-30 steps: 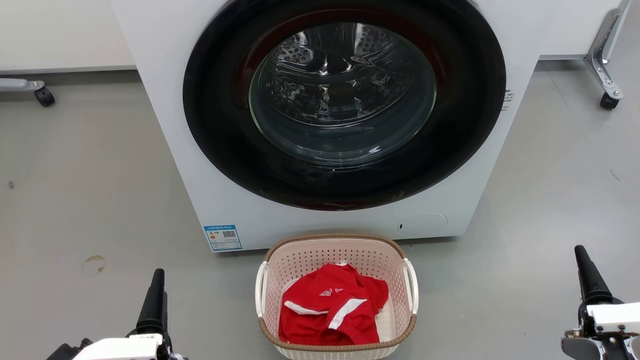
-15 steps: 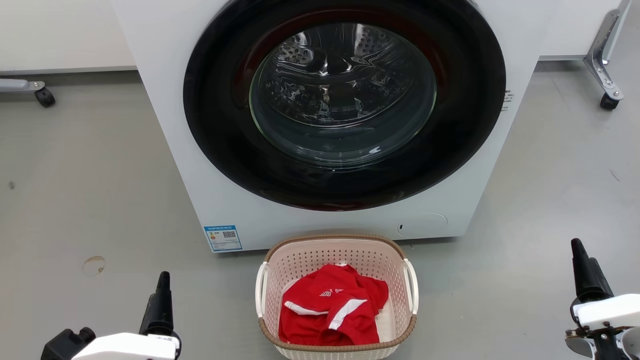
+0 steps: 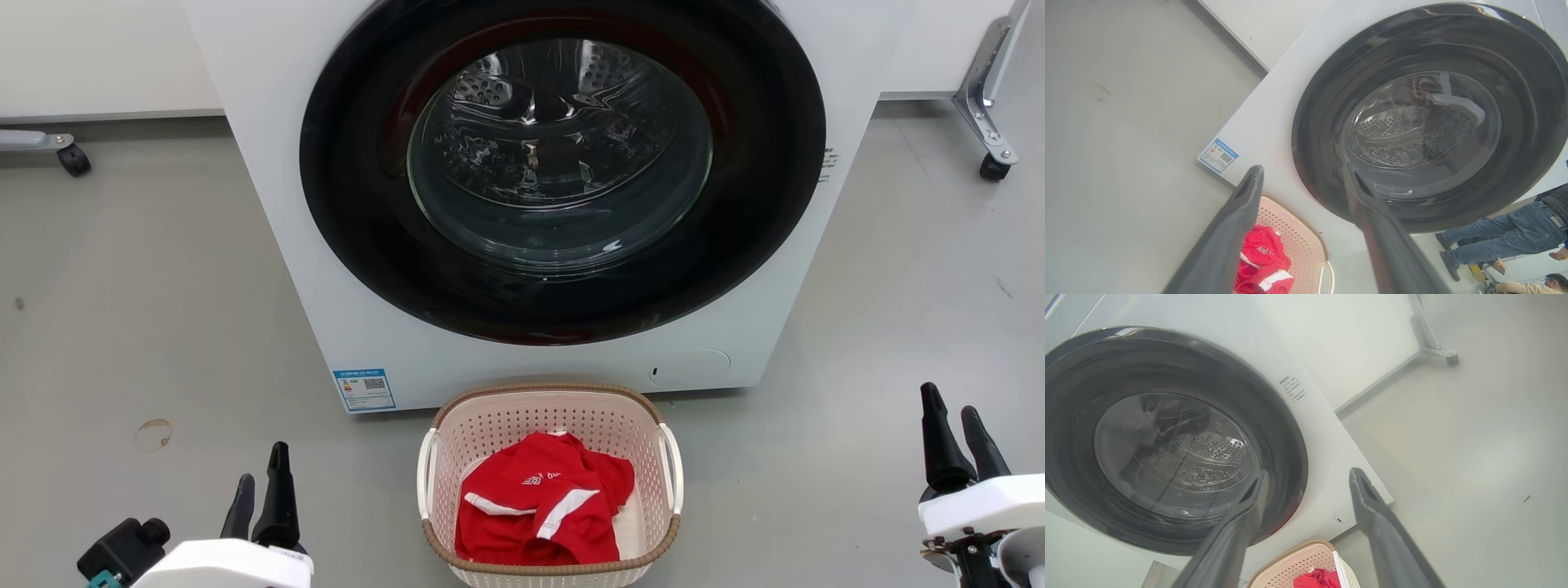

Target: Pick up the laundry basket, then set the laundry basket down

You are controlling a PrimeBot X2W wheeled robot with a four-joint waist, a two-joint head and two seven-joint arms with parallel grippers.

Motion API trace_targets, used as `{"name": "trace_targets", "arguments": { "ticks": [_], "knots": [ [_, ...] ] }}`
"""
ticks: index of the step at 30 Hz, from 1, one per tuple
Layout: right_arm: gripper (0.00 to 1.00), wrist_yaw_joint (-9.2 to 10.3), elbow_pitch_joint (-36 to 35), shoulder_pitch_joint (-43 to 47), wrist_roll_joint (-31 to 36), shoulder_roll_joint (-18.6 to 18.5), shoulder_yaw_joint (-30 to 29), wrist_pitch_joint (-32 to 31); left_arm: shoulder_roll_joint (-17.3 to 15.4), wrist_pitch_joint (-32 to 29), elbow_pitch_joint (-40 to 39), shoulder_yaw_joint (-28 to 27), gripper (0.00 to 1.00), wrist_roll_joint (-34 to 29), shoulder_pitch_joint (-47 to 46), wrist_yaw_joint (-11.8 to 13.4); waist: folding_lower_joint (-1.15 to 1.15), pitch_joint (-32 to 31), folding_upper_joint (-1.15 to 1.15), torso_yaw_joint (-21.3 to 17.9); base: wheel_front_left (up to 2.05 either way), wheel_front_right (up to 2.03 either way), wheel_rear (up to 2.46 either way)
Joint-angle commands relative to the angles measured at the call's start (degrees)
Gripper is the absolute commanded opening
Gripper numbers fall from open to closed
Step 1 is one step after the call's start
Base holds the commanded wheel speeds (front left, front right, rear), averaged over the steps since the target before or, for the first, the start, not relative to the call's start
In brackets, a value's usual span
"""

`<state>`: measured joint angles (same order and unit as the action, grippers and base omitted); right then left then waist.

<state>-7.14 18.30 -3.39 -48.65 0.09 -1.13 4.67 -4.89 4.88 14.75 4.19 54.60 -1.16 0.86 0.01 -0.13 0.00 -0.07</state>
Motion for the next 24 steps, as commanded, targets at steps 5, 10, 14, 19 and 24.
{"name": "trace_targets", "arguments": {
  "ticks": [5, 10, 14, 19, 24],
  "knots": [
    [1.00, -0.23, -1.7, -3.2, 3.9, -1.8, 0.9, 1.6, -1.0, 1.4, -2.1, -0.3, 1.00, -3.5, -0.4, 0.9, 0.00, 0.0, 0.00, 0.0, 0.00, 0.00, 0.00],
    [1.00, -0.24, -1.8, -3.4, 7.9, -1.9, 1.3, 2.6, -1.3, 2.4, -2.5, 0.4, 1.00, -7.0, -0.3, 1.6, 0.00, 0.0, 0.00, 0.0, 0.00, 0.00, 0.00],
    [1.00, -0.25, -1.7, -3.5, 10.5, -2.0, 1.7, 3.3, -1.6, 3.1, -2.5, 0.9, 1.00, -9.4, -0.1, 2.1, 0.00, -0.2, 0.00, 0.0, 0.00, 0.00, 0.00],
    [1.00, -0.26, -1.7, -3.6, 13.0, -2.1, 2.0, 4.0, -1.8, 3.7, -2.6, 1.5, 1.00, -11.6, -0.1, 2.6, 0.00, -0.3, 0.00, 0.2, 0.00, 0.00, 0.00],
    [1.00, -0.27, -1.7, -3.7, 16.2, -2.2, 2.4, 4.8, -2.1, 4.6, -3.0, 2.1, 1.00, -14.6, -0.1, 3.2, 0.00, -0.4, 0.00, 0.4, 0.00, 0.00, 0.00]
  ]
}}
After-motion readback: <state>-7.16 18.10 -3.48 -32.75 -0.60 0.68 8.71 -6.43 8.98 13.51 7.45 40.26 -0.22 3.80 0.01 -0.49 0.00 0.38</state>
